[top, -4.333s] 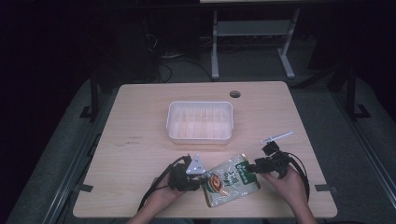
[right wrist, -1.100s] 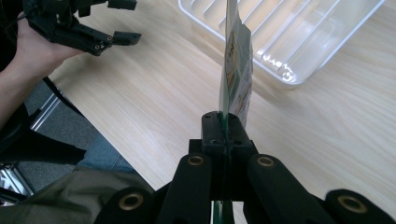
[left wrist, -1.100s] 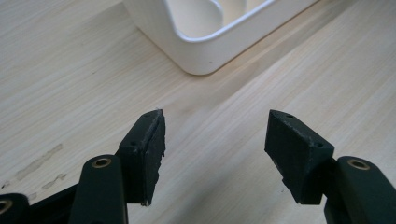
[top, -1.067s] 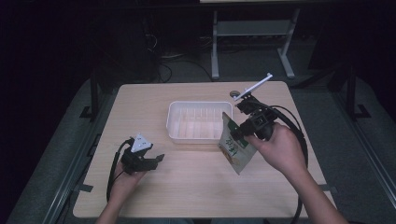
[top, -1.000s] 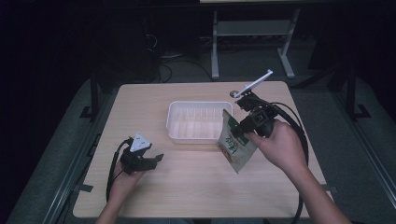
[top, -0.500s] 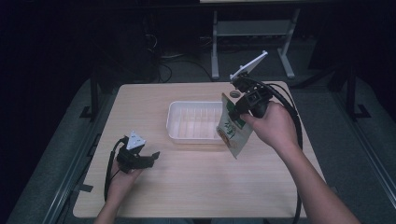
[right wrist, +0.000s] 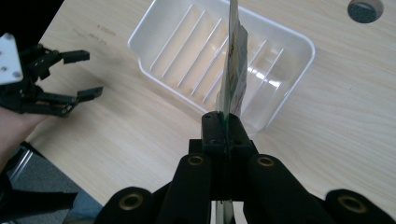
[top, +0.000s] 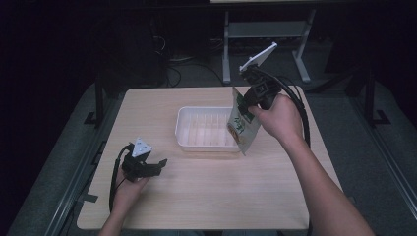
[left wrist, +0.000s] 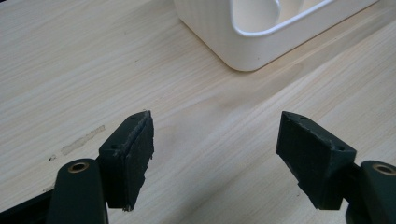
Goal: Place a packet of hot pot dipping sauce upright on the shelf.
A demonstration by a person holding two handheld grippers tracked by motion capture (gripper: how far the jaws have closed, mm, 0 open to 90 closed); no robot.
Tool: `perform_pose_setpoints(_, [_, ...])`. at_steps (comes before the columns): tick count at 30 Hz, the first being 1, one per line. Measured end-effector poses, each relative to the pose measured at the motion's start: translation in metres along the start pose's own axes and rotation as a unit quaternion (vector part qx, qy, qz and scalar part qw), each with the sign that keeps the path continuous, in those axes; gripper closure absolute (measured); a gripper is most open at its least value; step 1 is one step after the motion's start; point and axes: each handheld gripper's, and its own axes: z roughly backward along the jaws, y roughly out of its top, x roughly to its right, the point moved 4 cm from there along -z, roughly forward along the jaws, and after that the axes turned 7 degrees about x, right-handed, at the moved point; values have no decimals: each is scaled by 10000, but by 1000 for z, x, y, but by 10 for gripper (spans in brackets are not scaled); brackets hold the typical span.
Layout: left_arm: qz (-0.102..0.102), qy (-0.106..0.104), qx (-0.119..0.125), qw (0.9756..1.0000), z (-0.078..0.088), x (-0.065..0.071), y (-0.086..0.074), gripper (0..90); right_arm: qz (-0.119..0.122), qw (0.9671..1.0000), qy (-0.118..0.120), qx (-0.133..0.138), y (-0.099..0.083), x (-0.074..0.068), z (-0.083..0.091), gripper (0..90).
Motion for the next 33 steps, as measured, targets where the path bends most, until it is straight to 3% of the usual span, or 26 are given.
perform_pose_setpoints(16, [-21, -14, 33, 10000, 0, 0, 1, 269, -364, 9991, -234, 2, 27, 21, -27, 895])
perform_pose_setpoints(33, [-2, -4, 87, 10000, 2, 0, 1, 269, -827, 9952, -510, 78, 33, 45, -46, 895])
